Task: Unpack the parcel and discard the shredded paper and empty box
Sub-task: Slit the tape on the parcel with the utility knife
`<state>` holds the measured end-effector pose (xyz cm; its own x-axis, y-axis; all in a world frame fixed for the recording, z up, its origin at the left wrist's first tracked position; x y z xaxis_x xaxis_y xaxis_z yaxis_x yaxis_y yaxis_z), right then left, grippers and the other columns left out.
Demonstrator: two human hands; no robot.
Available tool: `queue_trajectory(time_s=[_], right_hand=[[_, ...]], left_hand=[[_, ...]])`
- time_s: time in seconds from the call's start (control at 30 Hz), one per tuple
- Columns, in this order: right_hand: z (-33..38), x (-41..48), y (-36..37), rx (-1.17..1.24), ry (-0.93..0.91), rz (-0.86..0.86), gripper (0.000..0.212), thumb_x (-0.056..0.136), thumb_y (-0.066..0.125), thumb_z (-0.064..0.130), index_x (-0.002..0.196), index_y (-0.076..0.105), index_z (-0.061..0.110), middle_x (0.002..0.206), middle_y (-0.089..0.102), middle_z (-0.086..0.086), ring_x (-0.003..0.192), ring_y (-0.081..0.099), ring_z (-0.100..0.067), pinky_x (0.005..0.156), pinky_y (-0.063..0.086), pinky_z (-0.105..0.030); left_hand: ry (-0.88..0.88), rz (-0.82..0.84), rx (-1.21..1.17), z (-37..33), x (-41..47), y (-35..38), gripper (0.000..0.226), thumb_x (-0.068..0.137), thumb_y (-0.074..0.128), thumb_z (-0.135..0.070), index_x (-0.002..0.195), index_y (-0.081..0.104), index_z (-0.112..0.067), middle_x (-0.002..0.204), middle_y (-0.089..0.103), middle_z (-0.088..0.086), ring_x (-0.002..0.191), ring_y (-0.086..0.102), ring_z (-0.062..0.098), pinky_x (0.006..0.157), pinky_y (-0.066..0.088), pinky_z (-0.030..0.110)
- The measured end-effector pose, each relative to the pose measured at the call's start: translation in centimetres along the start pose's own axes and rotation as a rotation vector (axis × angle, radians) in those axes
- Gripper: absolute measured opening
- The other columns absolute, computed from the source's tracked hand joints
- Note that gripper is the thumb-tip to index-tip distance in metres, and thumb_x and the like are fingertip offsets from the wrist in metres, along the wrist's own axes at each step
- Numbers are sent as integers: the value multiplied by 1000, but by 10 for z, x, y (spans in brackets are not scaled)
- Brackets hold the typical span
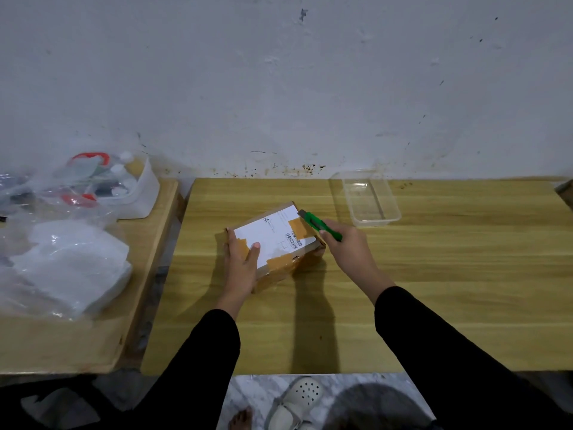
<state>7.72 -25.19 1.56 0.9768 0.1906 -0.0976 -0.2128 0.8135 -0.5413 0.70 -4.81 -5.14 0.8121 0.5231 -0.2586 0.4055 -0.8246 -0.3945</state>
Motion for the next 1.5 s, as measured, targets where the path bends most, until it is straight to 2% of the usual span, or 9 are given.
queue_trajectory(time_s=[0.2, 0.4, 0.57, 0.9, 1.0, 1.1, 1.3, 1.4, 1.5], right_hand=[[3, 7, 1, -11, 18, -27, 30, 94, 50, 14, 123, 59, 14, 77, 60, -6, 50, 45, -5, 38, 34, -7], [1, 13, 3, -17, 41, 4, 31, 94, 51, 15, 124, 59, 14, 94, 69, -14, 62, 55, -17, 49, 38, -16], [1, 20, 0, -14, 118, 65, 31, 94, 52, 16, 124, 59, 17, 61, 51, 5, 51, 41, -10, 52, 39, -25], [-24, -13, -24, 16, 203, 90, 30, 92, 55, 18, 121, 61, 20, 57, 46, 5, 46, 38, -9, 36, 31, -15], [-31, -26, -29, 1, 198, 99, 30, 91, 56, 18, 121, 62, 19, 58, 46, 10, 46, 38, -6, 34, 29, -9], [-31, -33, -35, -54, 152, 104, 32, 91, 56, 18, 122, 61, 15, 64, 43, 17, 53, 40, 0, 45, 32, -9], [-10, -28, -37, -157, 56, 25, 32, 91, 56, 19, 123, 60, 15, 107, 69, -11, 80, 60, -19, 67, 44, -25], [-2, -16, -25, -163, 40, 15, 31, 92, 54, 19, 123, 60, 15, 106, 68, -13, 76, 57, -18, 63, 43, -24], [3, -4, -15, -170, 39, 15, 28, 93, 51, 17, 119, 63, 16, 86, 64, -13, 59, 48, -14, 48, 36, -22]], left_hand=[[-19, 8, 14, 4, 3, -1, 74, 95, 48, -38, 149, -1, -31, 157, 15, 5, 142, 22, 26, 111, 32, 43], [-4, -20, -6, 2, 2, 0, 72, 95, 49, -36, 150, 3, -29, 157, 16, 3, 141, 23, 23, 108, 27, 33], [-4, -70, 2, -2, -2, 0, 70, 95, 49, -33, 150, 6, -28, 154, 24, 2, 137, 31, 22, 97, 31, 25], [-19, -138, -28, -15, -12, 2, 68, 96, 49, -25, 150, 8, -23, 154, 25, 5, 121, 43, 14, 84, 27, 12], [-30, -137, -18, -17, -14, 2, 68, 97, 49, -26, 150, 7, -23, 155, 22, 7, 133, 36, 21, 99, 30, 22], [-22, -132, 7, -21, -16, 1, 68, 97, 48, -27, 151, 6, -23, 156, 21, 5, 135, 34, 24, 104, 30, 30], [6, -79, 64, -13, -12, -3, 71, 96, 48, -32, 151, 5, -24, 155, 25, 3, 136, 33, 26, 105, 31, 32], [-13, -56, 39, -5, -9, -4, 73, 94, 51, -35, 150, 4, -28, 153, 29, 4, 134, 37, 27, 104, 36, 35], [-15, -41, 19, -5, -7, -3, 75, 94, 51, -35, 150, 2, -27, 153, 28, 4, 135, 34, 26, 105, 33, 35]])
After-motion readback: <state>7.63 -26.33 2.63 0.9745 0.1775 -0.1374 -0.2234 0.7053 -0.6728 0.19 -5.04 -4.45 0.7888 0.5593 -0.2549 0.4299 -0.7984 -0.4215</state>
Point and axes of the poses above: each hand's wrist, its own x-axis towards the middle knuckle, its own y-axis out of the palm, z = x × y, the point moved 5 cm from there along x, towards the middle knuckle
